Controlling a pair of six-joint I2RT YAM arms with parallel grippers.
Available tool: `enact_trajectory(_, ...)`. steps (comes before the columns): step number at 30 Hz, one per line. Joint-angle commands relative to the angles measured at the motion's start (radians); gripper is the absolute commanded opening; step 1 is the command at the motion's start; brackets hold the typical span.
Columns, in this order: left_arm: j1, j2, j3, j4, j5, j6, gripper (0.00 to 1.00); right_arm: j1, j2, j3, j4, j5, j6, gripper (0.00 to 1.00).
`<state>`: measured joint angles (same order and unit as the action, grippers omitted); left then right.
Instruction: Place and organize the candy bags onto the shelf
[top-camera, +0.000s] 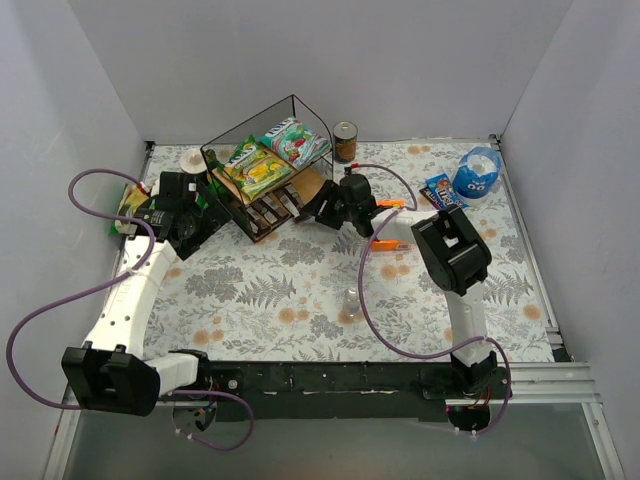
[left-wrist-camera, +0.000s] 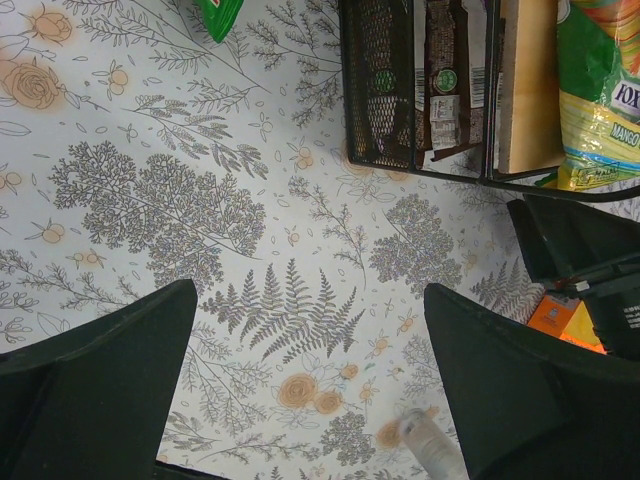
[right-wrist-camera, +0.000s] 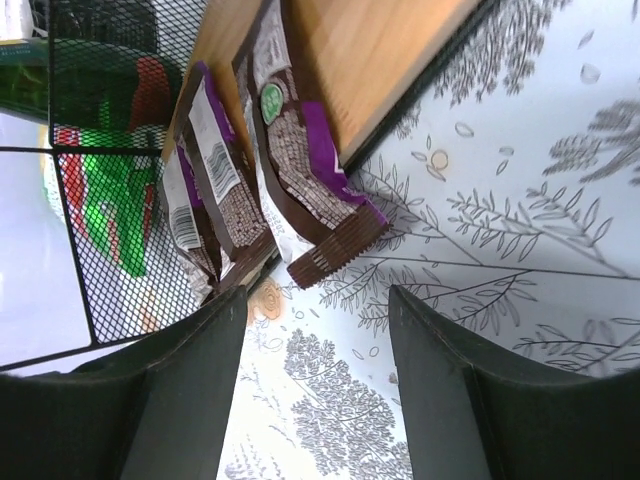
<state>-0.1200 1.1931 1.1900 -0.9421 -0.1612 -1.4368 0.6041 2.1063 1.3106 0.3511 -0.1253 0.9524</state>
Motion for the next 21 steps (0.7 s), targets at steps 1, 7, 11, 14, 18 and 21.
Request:
enact_trajectory(1, -0.001, -0.038, 0.010, -0.007, -0.014, -0.001, 0.98, 0.006, 0.032, 0.004, 0.060, -0.048, 0.158, 0.65)
enact_trajectory(7, -0.001, -0.035, 0.013, -0.001, -0.011, -0.002, 0.98, 0.006, 0.061, 0.018, 0.023, 0.001, 0.215, 0.58)
enact_trajectory(11, -0.001, -0.032, 0.013, -0.003, -0.012, -0.001, 0.98, 0.005, 0.093, 0.032, 0.020, 0.038, 0.218, 0.50)
enact_trajectory(14, -0.001, -0.032, 0.013, -0.004, -0.012, -0.001, 0.98, 0.005, 0.119, 0.053, 0.025, 0.053, 0.229, 0.46)
enact_trajectory(18, -0.001, -0.030, 0.010, -0.007, -0.014, 0.001, 0.98, 0.005, 0.138, 0.065, 0.049, 0.073, 0.233, 0.43)
enact_trajectory(21, -0.001, -0.032, 0.005, -0.007, -0.014, 0.000, 0.98, 0.005, 0.146, 0.072, 0.072, 0.090, 0.229, 0.42)
